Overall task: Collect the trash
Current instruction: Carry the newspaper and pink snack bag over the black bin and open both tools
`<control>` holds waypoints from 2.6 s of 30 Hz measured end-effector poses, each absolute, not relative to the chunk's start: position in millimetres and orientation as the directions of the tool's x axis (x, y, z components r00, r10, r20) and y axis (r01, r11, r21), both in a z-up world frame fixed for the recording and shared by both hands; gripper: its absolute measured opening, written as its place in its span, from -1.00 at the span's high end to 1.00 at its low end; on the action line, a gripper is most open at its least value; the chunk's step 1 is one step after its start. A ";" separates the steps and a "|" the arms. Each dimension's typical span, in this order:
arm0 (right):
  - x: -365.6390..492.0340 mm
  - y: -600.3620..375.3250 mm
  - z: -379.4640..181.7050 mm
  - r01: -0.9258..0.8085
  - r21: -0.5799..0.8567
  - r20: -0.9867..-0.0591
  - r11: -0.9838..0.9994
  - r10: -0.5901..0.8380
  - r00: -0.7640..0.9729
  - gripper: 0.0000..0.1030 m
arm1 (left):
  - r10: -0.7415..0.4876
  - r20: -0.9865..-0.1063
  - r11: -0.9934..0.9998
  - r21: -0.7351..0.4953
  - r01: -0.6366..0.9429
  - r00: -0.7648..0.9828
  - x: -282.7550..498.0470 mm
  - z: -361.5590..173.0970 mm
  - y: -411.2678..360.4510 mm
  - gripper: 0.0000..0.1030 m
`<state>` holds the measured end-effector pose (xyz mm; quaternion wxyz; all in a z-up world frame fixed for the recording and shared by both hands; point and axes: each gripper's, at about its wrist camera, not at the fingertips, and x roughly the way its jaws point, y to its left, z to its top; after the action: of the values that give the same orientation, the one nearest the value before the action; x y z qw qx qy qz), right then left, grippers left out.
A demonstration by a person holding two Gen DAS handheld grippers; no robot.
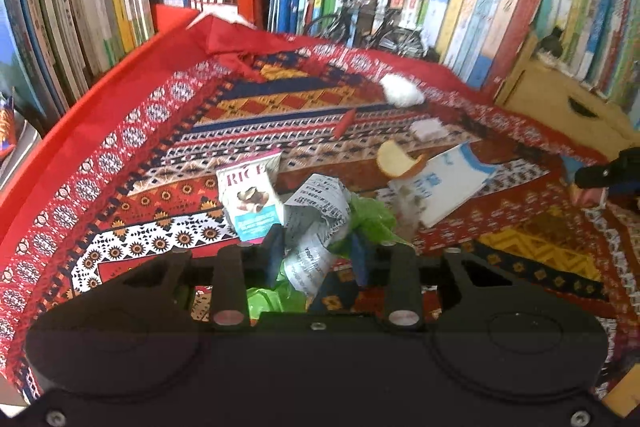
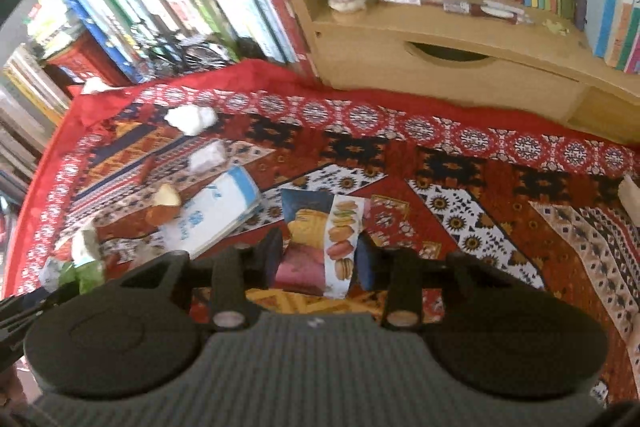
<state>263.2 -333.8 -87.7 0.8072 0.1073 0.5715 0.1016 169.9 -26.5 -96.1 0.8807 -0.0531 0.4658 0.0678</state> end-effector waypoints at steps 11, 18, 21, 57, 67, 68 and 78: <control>209.3 -307.8 -28.3 -0.120 0.308 -0.860 0.944 0.330 0.391 0.17 | 0.053 -0.763 0.992 -0.034 -0.121 0.644 123.7 -34.9 -38.5 0.37; 161.3 -284.3 10.1 -0.148 0.311 -0.828 0.939 0.344 0.443 0.17 | 0.036 -0.723 0.995 -0.036 -0.090 0.690 76.7 -3.8 -33.3 0.37; 141.6 -274.8 22.1 -0.166 0.300 -0.819 0.939 0.343 0.460 0.17 | 0.024 -0.709 0.996 -0.046 -0.080 0.705 53.8 7.3 -29.9 0.37; -119.3 -112.6 6.1 -0.388 0.290 -0.874 0.875 0.407 0.265 0.17 | 0.040 -0.807 0.976 -0.095 -0.197 0.589 -231.0 -41.5 68.5 0.37; -152.0 -73.2 -32.0 -0.443 0.308 -0.902 0.842 0.406 0.144 0.17 | 0.042 -0.870 0.959 -0.102 -0.263 0.491 -270.0 -90.4 91.1 0.37; -154.9 -70.3 -35.9 -0.449 0.309 -0.905 0.839 0.404 0.133 0.17 | 0.039 -0.876 0.958 -0.104 -0.267 0.481 -271.6 -94.9 92.5 0.37; -157.4 -57.4 -67.3 -0.427 0.353 -0.912 0.833 0.408 0.042 0.17 | -0.019 -0.916 0.940 -0.153 -0.305 0.400 -278.0 -137.6 104.6 0.37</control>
<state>-157.4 -57.4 -67.3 0.7219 -0.0075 0.6287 0.2891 -278.0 104.6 -137.6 0.8230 -0.1499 0.5410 0.0868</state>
